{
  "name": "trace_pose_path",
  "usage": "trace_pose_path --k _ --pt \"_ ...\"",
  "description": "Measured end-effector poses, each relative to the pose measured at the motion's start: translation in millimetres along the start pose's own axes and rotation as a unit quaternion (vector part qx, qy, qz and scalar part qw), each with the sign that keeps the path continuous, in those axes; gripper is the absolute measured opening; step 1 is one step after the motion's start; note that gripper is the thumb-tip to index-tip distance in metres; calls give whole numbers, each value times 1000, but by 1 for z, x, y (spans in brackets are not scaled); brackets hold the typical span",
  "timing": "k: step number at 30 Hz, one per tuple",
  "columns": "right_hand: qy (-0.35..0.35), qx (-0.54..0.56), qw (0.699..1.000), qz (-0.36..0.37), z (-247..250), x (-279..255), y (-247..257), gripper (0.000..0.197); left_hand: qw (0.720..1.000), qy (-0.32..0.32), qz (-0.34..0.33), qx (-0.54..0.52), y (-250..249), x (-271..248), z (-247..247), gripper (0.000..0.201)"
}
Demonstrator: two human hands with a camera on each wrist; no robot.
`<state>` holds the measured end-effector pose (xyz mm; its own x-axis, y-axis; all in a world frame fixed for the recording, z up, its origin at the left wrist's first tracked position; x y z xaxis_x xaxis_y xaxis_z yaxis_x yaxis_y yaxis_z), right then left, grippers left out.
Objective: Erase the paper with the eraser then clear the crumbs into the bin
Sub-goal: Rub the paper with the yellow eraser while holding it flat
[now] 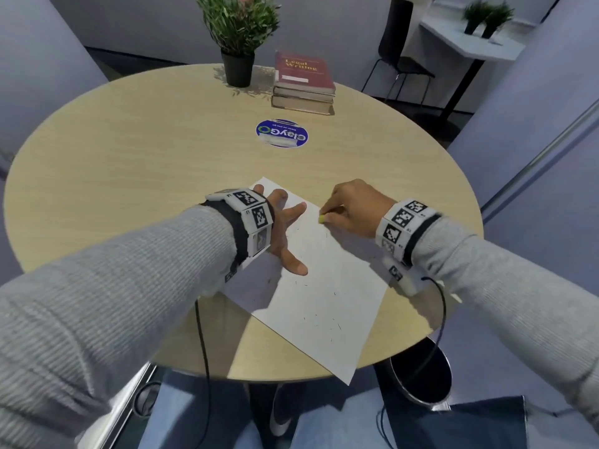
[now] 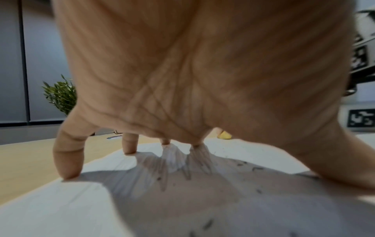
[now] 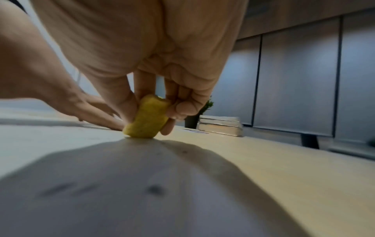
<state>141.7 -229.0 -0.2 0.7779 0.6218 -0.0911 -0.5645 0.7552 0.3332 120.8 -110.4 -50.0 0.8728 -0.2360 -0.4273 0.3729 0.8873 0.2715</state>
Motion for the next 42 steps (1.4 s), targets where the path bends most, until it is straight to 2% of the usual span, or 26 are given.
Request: trace_pose_path --k 2,6,8,12,15,19,21,23,25,30,31,34,35,36,40,42 --pt "-4 -4 1000 -12 3 0 -6 21 1000 5 3 3 1 0 0 150" --pt "16 -6 999 40 -16 -14 24 20 1000 9 7 4 0 1 -1 157" --pt "14 -1 999 37 -19 -18 26 21 1000 14 3 1 -1 -11 4 149" --pt "-54 55 997 -26 8 -15 0 27 999 35 16 -12 10 -30 7 123" --pt "-90 83 990 -64 26 -10 -19 20 1000 23 2 -16 11 -29 6 123" --pt "-55 42 996 -60 19 -9 -12 21 998 44 -5 -37 3 -26 6 124" --pt "-37 46 998 -22 6 -15 6 22 996 62 2 -62 1 -23 1 125" --pt "11 57 998 32 -15 -23 31 21 995 79 7 -67 1 -22 -3 126" --pt "44 62 996 54 -27 -26 37 18 994 87 8 -64 -1 -22 -4 126" --pt "-33 22 998 -56 7 -4 -22 19 993 71 16 -89 2 -23 -4 135" --pt "-28 21 998 -43 4 -4 -18 18 993 69 19 -91 3 -22 -4 136" --pt "30 14 996 87 -25 -20 37 17 993 69 22 -91 3 -17 -7 141" --pt "51 12 993 110 -31 -25 48 17 994 65 21 -90 3 -15 -7 142" --pt "60 15 992 110 -29 -24 50 17 994 60 20 -91 4 -14 -7 143" --pt "-16 23 999 21 -1 4 8 18 995 43 17 -90 3 -15 -6 140" --pt "-5 18 999 42 -8 3 18 19 995 47 19 -89 3 -16 -5 140"
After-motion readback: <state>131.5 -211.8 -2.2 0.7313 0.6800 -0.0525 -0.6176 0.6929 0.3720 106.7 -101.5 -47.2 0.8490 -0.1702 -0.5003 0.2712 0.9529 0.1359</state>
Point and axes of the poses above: each hand's wrist, its own x-axis towards the middle knuckle, its own z-axis out of the back of the hand, y = z × x, the point moved 7 cm from there along x, towards the middle knuckle, and after that the axes turned 9 degrees about x, right-handed, at the moved point
